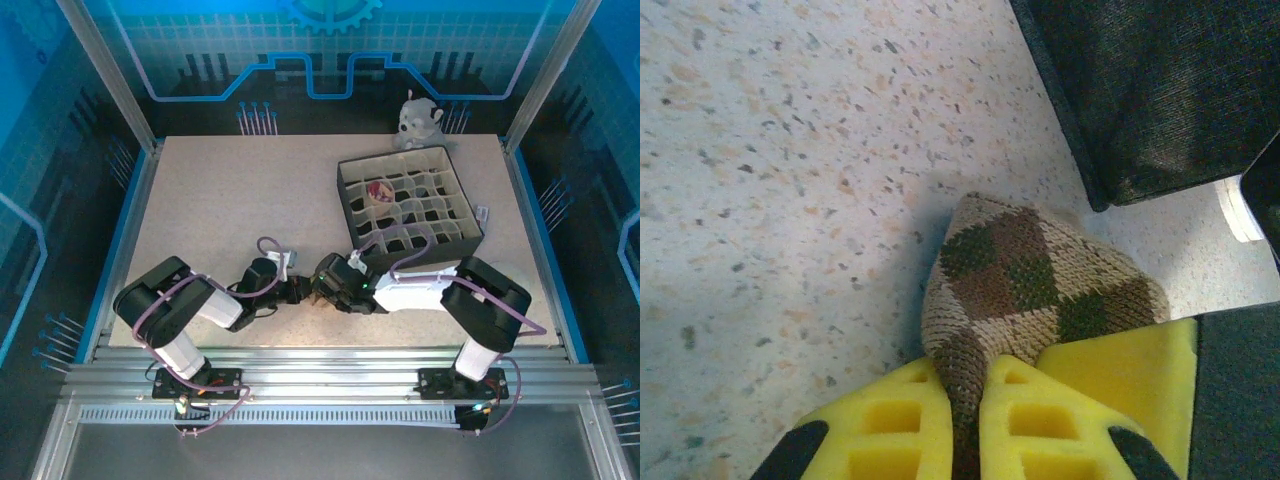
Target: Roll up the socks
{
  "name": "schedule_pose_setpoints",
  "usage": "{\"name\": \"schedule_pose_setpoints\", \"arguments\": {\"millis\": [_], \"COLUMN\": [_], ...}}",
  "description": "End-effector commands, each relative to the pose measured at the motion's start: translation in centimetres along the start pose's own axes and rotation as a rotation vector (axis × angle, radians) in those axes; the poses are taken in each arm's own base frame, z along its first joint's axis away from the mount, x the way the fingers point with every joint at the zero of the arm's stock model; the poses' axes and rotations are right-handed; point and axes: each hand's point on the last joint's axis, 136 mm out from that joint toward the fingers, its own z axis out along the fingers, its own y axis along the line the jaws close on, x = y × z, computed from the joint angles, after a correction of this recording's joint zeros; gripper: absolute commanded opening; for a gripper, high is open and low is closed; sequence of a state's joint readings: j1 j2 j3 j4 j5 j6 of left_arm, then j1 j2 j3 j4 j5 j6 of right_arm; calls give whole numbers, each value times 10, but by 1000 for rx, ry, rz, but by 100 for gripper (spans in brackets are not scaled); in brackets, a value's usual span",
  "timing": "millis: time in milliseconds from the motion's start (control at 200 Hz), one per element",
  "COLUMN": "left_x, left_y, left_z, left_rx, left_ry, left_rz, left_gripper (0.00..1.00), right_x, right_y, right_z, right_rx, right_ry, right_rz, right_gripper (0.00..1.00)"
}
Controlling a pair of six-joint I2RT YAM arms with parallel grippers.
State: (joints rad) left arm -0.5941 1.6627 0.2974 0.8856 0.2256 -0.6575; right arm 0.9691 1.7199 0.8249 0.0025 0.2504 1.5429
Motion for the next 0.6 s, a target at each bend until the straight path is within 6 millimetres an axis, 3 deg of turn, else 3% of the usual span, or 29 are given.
{"name": "schedule_pose_setpoints", "arguments": {"millis": [0,305,590], "left_x": [77,77,65], "left_y": [34,31,23], "left_z": [-9,-14,-27], "left_rx": [-101,-94,-77], "left_ry": [276,302,301], "left_rz": [-59,-29,26], "left_gripper": [0,0,24], "right_x": [45,41,25], "right_y": [-37,-20,13], "right_z": [42,41,21], "right_rx": [93,19,-56], "right_ry": [189,182,117], "right_rz": [-59,-128,-304], "right_gripper": [44,0,0]}}
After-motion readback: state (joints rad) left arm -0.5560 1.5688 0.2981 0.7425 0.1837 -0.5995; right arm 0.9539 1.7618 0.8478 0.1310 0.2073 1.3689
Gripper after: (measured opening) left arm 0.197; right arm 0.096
